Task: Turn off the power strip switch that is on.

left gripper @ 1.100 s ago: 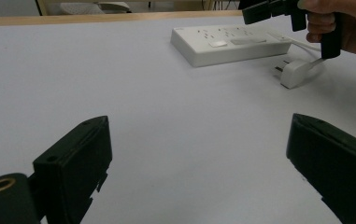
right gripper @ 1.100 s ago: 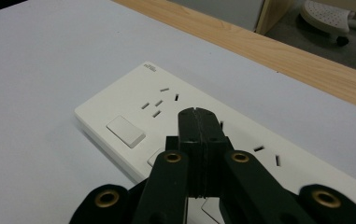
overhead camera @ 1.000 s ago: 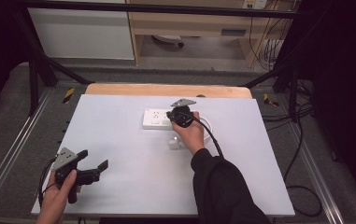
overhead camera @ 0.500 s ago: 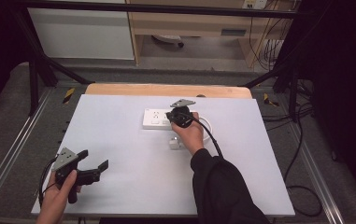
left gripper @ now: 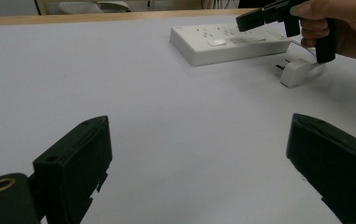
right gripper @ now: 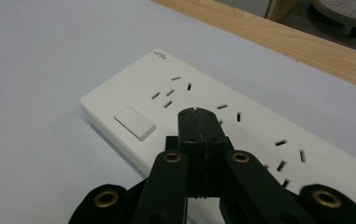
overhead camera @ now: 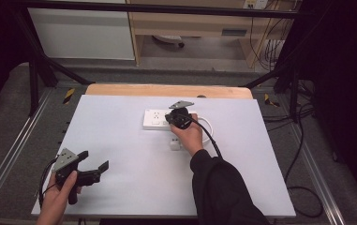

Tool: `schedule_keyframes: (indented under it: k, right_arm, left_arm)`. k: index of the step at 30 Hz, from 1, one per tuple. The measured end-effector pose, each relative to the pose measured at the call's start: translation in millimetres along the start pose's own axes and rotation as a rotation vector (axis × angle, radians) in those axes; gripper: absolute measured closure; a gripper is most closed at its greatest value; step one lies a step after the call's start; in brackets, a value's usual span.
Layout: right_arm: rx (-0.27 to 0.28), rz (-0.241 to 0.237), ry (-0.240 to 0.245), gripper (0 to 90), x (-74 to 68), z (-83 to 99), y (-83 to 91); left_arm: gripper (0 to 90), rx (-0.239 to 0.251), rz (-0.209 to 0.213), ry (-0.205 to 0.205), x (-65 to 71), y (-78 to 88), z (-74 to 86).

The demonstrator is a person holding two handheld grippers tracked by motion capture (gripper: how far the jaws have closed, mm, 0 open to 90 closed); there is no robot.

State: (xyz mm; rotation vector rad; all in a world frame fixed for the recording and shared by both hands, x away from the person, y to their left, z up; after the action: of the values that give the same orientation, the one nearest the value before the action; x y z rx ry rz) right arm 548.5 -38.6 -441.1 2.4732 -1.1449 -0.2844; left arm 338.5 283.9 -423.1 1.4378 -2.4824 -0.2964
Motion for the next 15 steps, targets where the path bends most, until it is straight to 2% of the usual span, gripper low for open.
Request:
schedule_keyframes:
  k: [15]
  right_arm:
    - [-0.022,-0.010,0.008,90.0,-4.1,1.3,-5.4]
  left_arm:
    - [6.8,0.000,0.002,0.001,0.2,-0.1,0.1]
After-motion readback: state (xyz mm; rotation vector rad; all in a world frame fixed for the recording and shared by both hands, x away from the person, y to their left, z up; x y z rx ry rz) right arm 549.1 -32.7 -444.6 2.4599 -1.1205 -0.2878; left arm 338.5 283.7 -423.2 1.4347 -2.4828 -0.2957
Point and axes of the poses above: each handheld gripper's, and its own axes: y roughly backward along the jaws, z roughly out of its underside, x roughly to its right, the point moved 2 cm from there along -y, roughly forward along the jaws, and after that the axes turned 8 degrees about x, right-handed, at the moved point
